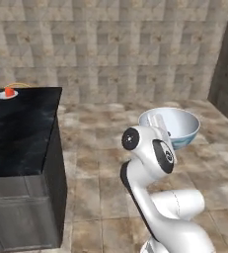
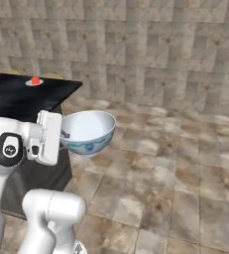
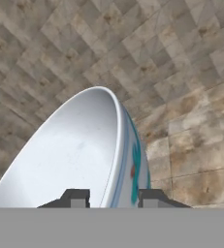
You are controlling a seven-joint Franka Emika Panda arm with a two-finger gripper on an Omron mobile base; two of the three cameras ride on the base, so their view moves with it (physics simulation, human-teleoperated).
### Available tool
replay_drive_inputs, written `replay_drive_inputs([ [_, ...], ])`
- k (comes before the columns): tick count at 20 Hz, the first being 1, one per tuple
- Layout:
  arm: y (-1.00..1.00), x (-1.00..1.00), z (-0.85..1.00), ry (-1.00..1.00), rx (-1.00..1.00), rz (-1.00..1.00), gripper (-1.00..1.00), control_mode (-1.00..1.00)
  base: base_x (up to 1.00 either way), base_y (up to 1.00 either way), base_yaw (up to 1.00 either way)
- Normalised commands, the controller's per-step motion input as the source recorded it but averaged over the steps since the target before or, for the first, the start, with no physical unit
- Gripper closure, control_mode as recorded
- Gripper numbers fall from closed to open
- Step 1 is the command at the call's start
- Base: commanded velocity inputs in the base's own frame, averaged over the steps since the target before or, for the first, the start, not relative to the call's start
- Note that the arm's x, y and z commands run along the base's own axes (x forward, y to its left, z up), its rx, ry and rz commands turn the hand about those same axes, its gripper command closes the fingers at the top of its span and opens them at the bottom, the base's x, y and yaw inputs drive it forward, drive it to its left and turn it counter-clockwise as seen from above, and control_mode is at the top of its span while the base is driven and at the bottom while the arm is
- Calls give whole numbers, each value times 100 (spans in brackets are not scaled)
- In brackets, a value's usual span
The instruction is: Take the smaller bowl and place it next to the appetizer plate on the dining counter , and place the larger bowl next to the plate with cooked food.
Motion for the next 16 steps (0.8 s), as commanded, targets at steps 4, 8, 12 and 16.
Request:
replay_drive_inputs([
  [4,0,0,0,0,0,0,100,100,72,-100,37],
  [8,0,0,0,0,0,0,100,100,86,-100,45],
  [12,0,0,0,0,0,0,100,100,95,-95,49],
  [16,0,0,0,0,0,0,100,100,100,-89,51],
])
